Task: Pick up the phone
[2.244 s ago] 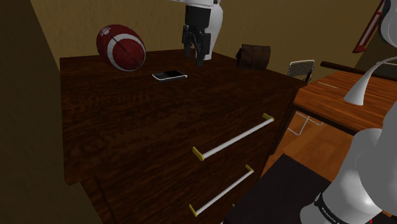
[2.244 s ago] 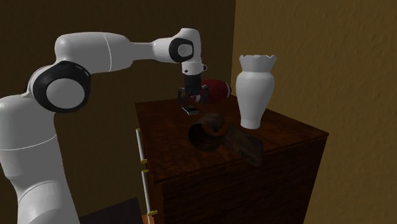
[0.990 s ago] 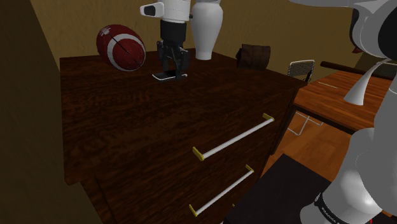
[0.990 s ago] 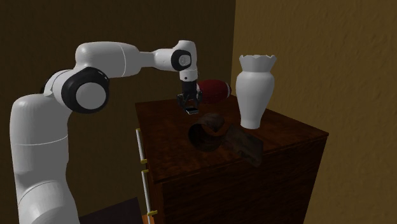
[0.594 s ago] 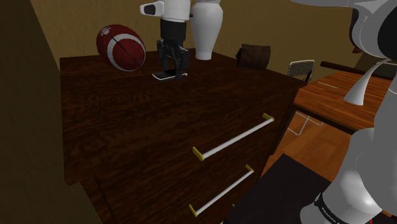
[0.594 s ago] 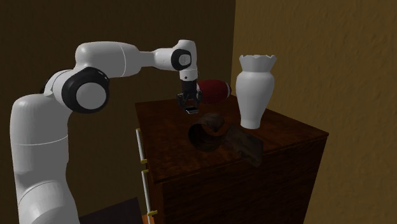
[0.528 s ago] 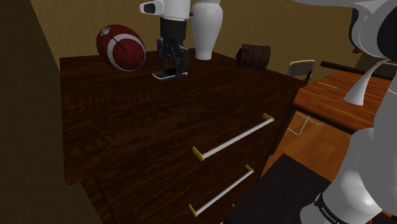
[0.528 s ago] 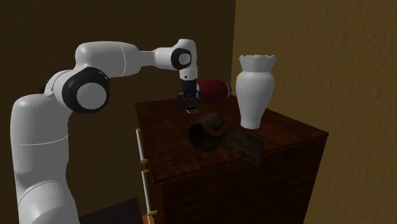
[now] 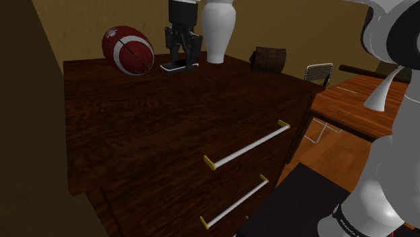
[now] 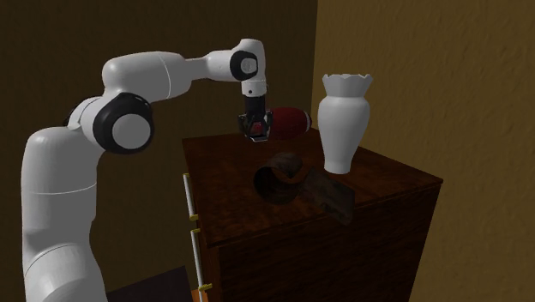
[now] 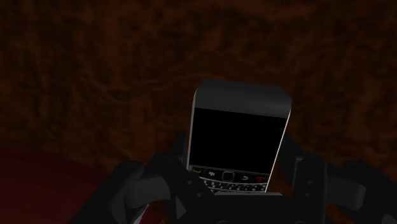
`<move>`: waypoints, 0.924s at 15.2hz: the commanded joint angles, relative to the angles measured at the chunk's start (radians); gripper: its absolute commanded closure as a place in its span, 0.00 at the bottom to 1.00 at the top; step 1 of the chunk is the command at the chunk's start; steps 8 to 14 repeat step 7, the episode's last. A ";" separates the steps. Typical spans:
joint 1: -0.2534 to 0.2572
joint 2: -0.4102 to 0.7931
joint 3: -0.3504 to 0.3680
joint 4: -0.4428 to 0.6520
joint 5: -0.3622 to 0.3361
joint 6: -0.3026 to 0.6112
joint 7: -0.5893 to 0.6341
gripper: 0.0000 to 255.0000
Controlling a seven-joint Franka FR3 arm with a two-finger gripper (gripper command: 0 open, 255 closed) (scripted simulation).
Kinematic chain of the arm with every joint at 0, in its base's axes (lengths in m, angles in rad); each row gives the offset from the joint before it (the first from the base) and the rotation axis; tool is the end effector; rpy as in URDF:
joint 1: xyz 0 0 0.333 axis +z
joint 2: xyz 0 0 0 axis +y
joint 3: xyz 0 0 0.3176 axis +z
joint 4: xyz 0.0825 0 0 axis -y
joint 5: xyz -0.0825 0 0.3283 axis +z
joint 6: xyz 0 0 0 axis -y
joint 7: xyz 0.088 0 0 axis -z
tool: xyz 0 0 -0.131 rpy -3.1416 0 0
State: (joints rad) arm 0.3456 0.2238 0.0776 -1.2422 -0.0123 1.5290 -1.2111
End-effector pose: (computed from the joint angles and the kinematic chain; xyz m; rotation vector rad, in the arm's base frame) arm 0.5180 0.2250 0.6159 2.1390 2.2716 0.0946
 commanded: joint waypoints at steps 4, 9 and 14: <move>0.004 0.045 0.001 0.138 -0.004 -0.093 0.002 1.00; 0.005 0.058 0.001 0.173 -0.005 -0.115 0.002 1.00; 0.005 0.058 0.001 0.173 -0.005 -0.115 0.002 1.00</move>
